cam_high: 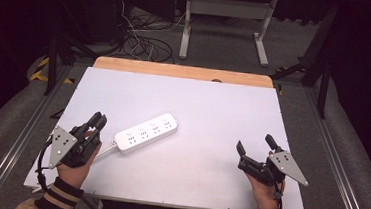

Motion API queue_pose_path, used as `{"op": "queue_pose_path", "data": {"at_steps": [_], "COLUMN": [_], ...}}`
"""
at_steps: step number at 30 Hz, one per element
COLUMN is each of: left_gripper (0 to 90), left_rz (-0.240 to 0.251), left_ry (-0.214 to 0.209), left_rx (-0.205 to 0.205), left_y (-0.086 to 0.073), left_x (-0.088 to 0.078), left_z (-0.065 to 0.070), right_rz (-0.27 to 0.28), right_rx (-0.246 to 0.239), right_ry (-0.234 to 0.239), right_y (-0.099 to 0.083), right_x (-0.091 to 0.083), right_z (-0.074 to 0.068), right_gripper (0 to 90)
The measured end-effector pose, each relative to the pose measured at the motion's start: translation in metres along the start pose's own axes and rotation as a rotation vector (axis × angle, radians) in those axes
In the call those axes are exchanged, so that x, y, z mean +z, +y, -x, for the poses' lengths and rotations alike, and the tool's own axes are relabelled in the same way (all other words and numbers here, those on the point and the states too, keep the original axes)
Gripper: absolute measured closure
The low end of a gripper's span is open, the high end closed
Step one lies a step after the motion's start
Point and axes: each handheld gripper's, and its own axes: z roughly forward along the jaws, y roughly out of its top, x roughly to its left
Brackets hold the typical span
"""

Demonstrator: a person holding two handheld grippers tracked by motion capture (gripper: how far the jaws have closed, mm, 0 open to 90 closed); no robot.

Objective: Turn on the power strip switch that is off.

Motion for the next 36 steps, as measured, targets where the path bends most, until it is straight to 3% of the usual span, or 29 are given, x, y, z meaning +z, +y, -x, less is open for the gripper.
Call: {"op": "queue_pose_path", "data": {"at_steps": [2, 12, 14, 15, 16, 19, 22, 27, 28, 29, 31, 33, 35, 36], "left_gripper": [89.7, 90.0, 90.0, 90.0, 90.0, 90.0, 90.0, 90.0, 90.0, 90.0, 90.0, 90.0, 90.0, 90.0], "left_rz": [0.0, -0.067, -0.12, -0.12, -0.164, -0.206, -0.274, -0.328, -0.367, -0.378, -0.389, -0.432, -0.515, -0.515], "left_ry": [-0.011, -0.053, -0.08, -0.08, -0.085, -0.093, -0.1, -0.104, -0.113, -0.105, -0.106, -0.115, -0.163, -0.163], "left_rx": [-0.002, 0.053, 0.044, 0.044, 0.064, 0.049, 0.068, 0.073, 0.087, 0.111, 0.114, 0.096, 0.058, 0.058], "left_y": [0.001, 0.001, 0.001, 0.001, 0.0, -0.001, -0.003, -0.003, 0.003, 0.008, 0.014, 0.026, 0.034, 0.034], "left_x": [0.0, 0.004, 0.009, 0.009, 0.014, 0.021, 0.036, 0.047, 0.054, 0.057, 0.06, 0.066, 0.077, 0.077], "left_z": [0.0, 0.003, 0.002, 0.002, 0.003, 0.004, 0.005, 0.004, 0.003, 0.003, 0.001, -0.001, -0.005, -0.005], "right_rz": [-0.001, -0.015, -0.022, -0.023, -0.025, -0.029, -0.032, -0.036, -0.039, -0.041, -0.042, -0.043, -0.047, -0.051], "right_rx": [0.002, 0.002, 0.003, 0.0, 0.0, -0.003, -0.003, 0.001, 0.001, 0.0, 0.002, 0.008, 0.009, 0.01], "right_ry": [0.001, 0.009, 0.008, 0.007, 0.008, 0.011, 0.009, 0.008, 0.005, 0.003, 0.003, -0.004, -0.006, -0.005], "right_y": [0.0, 0.0, -0.001, -0.001, -0.001, -0.001, -0.001, -0.002, -0.002, -0.002, -0.002, -0.002, -0.003, -0.003], "right_x": [0.0, 0.001, 0.001, 0.001, 0.001, 0.002, 0.002, 0.001, 0.001, 0.001, 0.0, 0.001, 0.002, 0.002], "right_z": [0.0, 0.0, -0.001, 0.0, 0.0, -0.001, -0.001, 0.0, 0.0, 0.001, 0.001, 0.002, 0.002, 0.002], "right_gripper": [5.4, 6.5, 6.6, 6.7, 6.7, 6.7, 6.7, 6.8, 6.8, 6.8, 6.8, 6.8, 6.8, 6.8]}}
